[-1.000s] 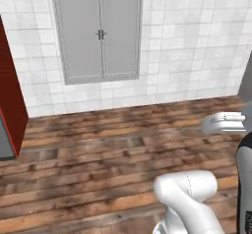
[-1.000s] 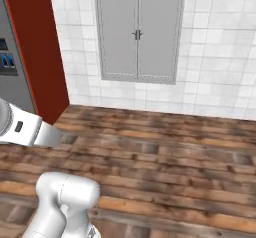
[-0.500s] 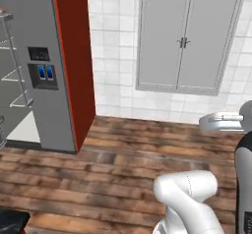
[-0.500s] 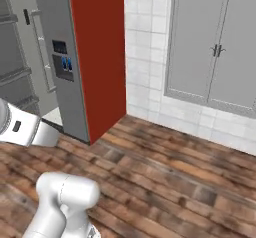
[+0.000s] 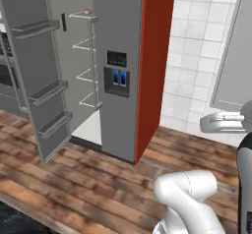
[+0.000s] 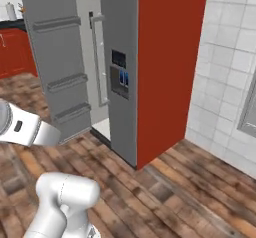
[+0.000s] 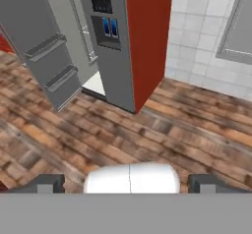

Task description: Take the cheese, steak, and potato from the fridge and place them on the plate on the dining counter to create an appetizer plate.

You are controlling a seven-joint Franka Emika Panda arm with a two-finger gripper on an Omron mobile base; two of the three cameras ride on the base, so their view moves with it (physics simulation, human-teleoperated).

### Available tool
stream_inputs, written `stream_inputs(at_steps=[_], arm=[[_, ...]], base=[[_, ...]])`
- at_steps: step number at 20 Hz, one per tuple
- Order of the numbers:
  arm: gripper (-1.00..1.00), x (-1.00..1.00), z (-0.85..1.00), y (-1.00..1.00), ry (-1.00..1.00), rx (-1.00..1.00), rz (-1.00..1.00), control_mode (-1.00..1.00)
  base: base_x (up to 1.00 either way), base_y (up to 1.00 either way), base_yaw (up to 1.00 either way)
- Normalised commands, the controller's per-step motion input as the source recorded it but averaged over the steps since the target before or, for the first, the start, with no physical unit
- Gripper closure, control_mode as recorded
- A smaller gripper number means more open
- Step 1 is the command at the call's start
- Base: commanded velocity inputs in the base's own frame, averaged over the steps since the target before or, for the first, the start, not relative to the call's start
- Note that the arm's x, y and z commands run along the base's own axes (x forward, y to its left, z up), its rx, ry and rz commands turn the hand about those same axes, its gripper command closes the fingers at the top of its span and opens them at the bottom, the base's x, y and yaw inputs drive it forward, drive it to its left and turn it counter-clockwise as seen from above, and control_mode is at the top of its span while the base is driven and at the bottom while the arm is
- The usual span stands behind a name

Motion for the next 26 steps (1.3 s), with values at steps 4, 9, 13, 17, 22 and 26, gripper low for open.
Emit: stream_inputs(at_steps=[4, 9, 13, 17, 22, 26], arm=[[-1.0, 0.0, 0.0, 0.0, 0.0, 0.0, 0.0, 1.0], [-1.0, 0.0, 0.0, 0.0, 0.0, 0.0, 0.0, 1.0], [-1.0, 0.0, 0.0, 0.0, 0.0, 0.0, 0.0, 1.0], [-1.0, 0.0, 0.0, 0.0, 0.0, 0.0, 0.0, 1.0], [-1.0, 0.0, 0.0, 0.0, 0.0, 0.0, 0.0, 1.0], [-1.0, 0.0, 0.0, 0.0, 0.0, 0.0, 0.0, 1.0]], base=[[1.0, 0.51, 0.39], [1.0, 0.29, 0.21], [1.0, 0.01, 0.05], [1.0, 0.0, 0.02], [0.94, 0.03, 0.0], [0.81, 0.24, 0.0]])
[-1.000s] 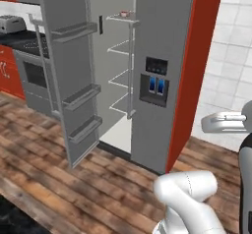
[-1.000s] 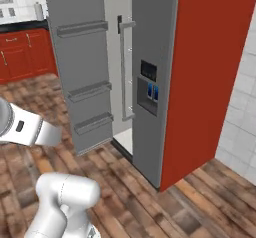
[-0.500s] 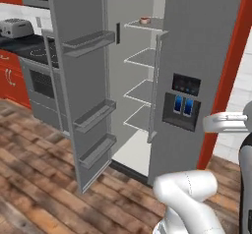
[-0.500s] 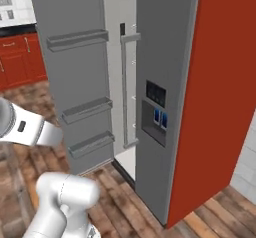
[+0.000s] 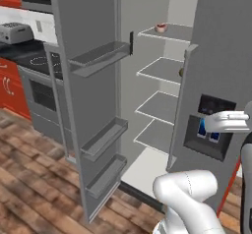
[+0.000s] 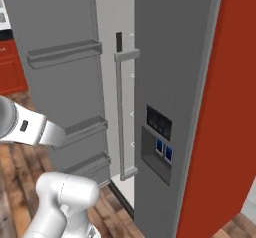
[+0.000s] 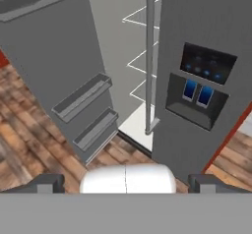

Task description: Take the cheese, steak, and potato from the fridge and place them on the plate on the dining counter to create an appetizer plate.

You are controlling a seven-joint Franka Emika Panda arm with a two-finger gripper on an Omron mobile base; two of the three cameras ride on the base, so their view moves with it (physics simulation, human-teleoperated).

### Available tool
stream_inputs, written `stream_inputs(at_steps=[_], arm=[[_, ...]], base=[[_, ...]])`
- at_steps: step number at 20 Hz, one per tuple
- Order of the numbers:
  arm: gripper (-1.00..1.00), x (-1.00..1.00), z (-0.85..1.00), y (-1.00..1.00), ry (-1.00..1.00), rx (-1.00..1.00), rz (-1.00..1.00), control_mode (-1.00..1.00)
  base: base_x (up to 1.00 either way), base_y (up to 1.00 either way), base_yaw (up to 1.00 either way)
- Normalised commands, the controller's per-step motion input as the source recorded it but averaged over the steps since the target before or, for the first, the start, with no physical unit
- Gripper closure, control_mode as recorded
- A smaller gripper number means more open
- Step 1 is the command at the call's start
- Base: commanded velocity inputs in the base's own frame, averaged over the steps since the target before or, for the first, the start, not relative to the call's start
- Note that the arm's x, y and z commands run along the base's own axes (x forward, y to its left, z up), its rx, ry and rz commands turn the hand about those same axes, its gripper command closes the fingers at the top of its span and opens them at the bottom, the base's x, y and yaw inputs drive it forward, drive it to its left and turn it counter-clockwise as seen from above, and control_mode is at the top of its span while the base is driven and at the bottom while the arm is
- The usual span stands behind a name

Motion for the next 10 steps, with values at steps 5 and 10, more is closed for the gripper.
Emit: stream_inputs(at_steps=[5, 10], arm=[[-1.0, 0.0, 0.0, 0.0, 0.0, 0.0, 0.0, 1.0], [-1.0, 0.0, 0.0, 0.0, 0.0, 0.0, 0.0, 1.0]], base=[[0.52, 0.1, 0.0], [0.06, 0.0, -0.06]])
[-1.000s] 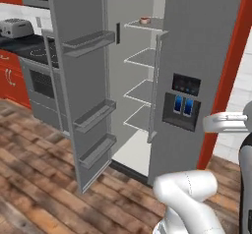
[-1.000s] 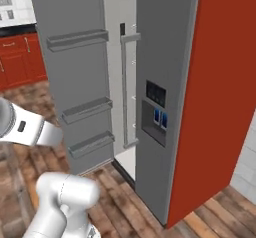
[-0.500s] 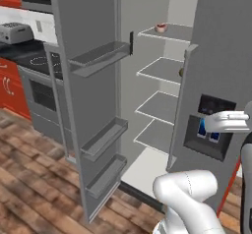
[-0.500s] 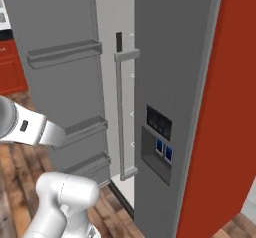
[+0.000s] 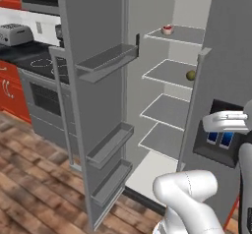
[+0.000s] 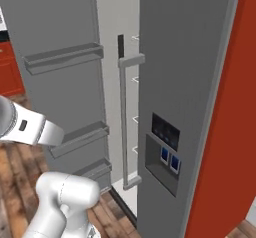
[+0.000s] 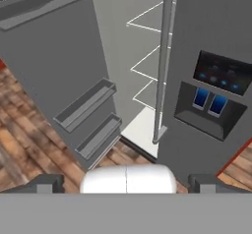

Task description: Take the cheese, steak, and potato from the fridge and place them on the plate on the dining counter to create an appetizer plate.

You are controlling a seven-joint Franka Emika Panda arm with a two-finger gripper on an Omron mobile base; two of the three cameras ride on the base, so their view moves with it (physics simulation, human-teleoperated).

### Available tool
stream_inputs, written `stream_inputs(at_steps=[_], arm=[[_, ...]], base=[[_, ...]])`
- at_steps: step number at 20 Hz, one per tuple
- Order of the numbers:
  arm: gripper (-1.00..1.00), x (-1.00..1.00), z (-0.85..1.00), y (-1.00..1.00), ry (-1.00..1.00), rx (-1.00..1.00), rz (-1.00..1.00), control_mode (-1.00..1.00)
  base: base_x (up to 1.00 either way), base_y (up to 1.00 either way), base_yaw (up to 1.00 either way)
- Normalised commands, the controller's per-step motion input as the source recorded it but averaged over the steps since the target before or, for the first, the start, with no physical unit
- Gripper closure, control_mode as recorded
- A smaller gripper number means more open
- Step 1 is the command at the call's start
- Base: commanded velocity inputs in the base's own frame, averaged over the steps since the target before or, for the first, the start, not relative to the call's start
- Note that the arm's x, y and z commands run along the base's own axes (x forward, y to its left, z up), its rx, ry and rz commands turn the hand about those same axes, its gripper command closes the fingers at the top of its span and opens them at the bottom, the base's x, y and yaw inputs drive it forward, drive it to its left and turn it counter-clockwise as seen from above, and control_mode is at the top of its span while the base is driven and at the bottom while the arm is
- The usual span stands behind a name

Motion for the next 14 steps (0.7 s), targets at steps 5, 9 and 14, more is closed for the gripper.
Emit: stream_inputs(at_steps=[5, 9, 14], arm=[[-1.0, 0.0, 0.0, 0.0, 0.0, 0.0, 0.0, 1.0], [-1.0, 0.0, 0.0, 0.0, 0.0, 0.0, 0.0, 1.0], [-1.0, 0.0, 0.0, 0.0, 0.0, 0.0, 0.0, 1.0]], base=[[0.27, 0.0, -0.13], [0.62, 0.22, -0.21], [0.69, 0.44, -0.23]])
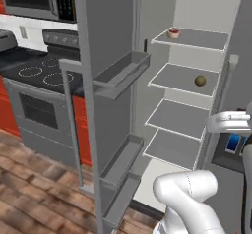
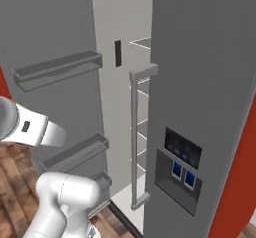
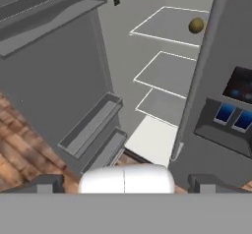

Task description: Take the cheese, steak, and potato from the fridge and place them on the plate on the dining counter to create an appetizer plate.

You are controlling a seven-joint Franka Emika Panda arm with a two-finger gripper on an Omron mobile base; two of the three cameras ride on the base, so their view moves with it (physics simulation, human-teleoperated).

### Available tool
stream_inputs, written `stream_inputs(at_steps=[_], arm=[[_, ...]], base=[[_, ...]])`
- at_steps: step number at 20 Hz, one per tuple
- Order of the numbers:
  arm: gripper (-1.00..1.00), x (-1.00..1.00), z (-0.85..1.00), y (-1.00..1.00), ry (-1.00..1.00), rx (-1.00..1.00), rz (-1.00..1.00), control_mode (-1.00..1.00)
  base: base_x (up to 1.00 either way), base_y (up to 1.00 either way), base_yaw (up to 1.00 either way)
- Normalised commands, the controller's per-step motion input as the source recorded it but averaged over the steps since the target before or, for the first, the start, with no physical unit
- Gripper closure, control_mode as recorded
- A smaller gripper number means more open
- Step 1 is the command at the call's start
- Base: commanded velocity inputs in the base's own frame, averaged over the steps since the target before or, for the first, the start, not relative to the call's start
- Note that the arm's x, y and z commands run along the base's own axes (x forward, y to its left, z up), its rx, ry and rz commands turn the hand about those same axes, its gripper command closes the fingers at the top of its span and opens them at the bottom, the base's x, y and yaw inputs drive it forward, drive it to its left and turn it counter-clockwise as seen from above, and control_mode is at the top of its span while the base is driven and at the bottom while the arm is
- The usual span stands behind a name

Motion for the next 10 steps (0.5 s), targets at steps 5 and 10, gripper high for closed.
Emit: stream_inputs(at_steps=[5, 10], arm=[[-1.0, 0.0, 0.0, 0.0, 0.0, 0.0, 0.0, 1.0], [-1.0, 0.0, 0.0, 0.0, 0.0, 0.0, 0.0, 1.0]], base=[[0.46, 0.22, -0.23], [0.23, 0.0, -0.25]])
